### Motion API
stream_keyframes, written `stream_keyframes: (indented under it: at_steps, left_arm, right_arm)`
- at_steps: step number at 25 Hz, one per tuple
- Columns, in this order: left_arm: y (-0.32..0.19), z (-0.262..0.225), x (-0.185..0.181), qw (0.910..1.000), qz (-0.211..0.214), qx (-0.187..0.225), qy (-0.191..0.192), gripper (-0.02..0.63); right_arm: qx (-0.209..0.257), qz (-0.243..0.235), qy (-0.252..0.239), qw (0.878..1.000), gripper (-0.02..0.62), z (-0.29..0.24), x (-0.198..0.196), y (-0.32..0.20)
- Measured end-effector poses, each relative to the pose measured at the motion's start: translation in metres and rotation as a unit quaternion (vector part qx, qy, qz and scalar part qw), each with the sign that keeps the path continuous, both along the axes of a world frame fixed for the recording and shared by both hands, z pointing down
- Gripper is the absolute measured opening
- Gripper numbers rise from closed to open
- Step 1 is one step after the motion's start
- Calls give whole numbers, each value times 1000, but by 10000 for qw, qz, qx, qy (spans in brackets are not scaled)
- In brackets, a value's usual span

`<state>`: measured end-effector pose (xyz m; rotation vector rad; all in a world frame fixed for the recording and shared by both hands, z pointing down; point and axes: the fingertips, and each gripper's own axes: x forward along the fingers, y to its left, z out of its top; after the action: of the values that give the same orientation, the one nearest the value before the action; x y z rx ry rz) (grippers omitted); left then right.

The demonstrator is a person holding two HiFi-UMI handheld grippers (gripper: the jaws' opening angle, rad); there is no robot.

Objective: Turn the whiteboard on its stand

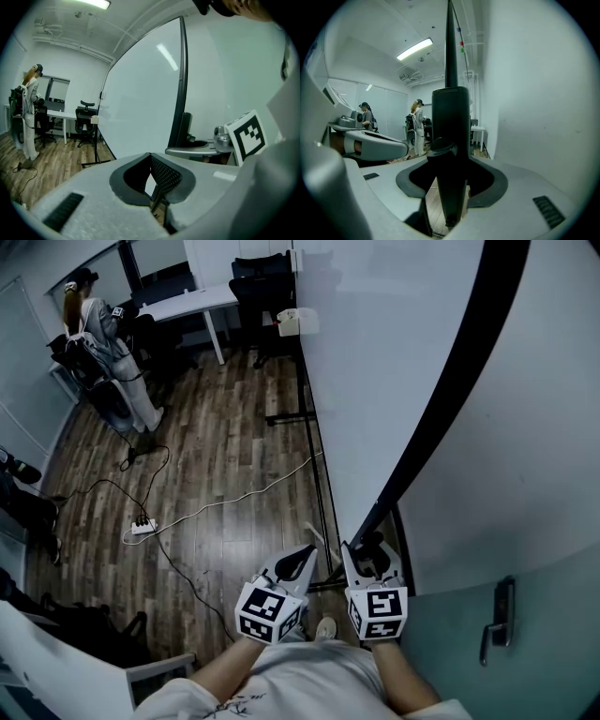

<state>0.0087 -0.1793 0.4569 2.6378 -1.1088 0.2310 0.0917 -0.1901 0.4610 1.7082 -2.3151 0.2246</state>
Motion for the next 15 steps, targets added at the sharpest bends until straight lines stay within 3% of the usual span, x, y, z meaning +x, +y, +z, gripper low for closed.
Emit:
stream_keyframes:
  at_steps: [15]
  left_arm:
    - [7, -2, 9, 9999, 124, 28, 5, 11]
  right_arm:
    - [-70, 21, 78, 9999, 192, 1, -1, 11]
